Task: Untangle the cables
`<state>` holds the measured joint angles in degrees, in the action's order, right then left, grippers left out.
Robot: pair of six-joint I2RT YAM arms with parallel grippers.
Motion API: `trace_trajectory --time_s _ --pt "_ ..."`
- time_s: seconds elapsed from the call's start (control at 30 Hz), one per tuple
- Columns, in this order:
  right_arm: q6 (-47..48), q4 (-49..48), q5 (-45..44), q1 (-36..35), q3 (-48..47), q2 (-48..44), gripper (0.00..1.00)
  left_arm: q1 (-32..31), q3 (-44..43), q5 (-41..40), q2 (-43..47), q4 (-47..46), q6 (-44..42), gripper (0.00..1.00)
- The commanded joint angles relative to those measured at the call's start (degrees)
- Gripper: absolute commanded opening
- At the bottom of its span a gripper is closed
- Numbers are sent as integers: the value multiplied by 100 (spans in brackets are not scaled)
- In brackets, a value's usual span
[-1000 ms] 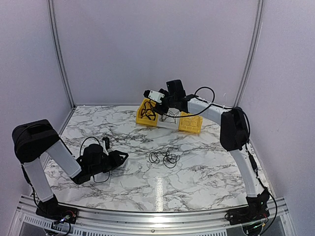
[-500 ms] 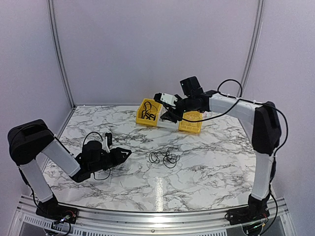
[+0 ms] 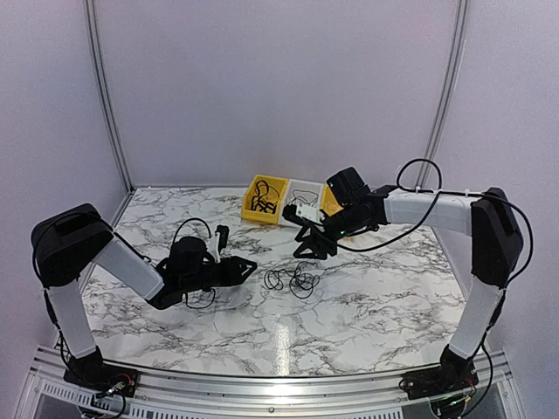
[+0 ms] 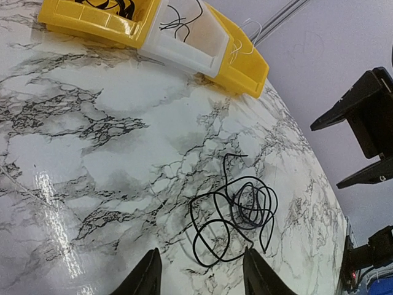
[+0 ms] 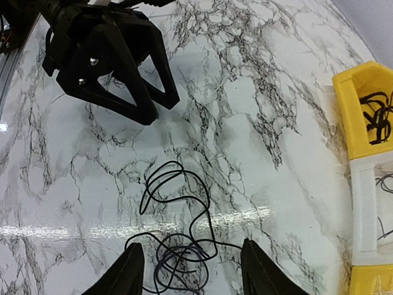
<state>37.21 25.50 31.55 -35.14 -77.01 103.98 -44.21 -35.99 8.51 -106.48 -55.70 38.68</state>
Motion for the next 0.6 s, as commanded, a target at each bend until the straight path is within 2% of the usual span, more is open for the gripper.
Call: trace_trajectory --time_s 0.0,0.2,0.37,0.43,0.57 --pt "-614 96 97 -302 -487 527 53 -5 -207 70 -277 410 -189 47" --pt "-892 409 -44 -570 -1145 1417 53 -14 -48 -124 -240 402 125 46" --pt "-1157 357 -387 -613 -1373 1750 52 -16 179 -284 1 407 164 46" --pt "-1225 351 -449 -609 -1444 1826 47 -18 255 -310 73 405 215 46" --pt "-1306 345 -410 -615 -1542 1880 29 -31 334 -363 148 402 266 46"
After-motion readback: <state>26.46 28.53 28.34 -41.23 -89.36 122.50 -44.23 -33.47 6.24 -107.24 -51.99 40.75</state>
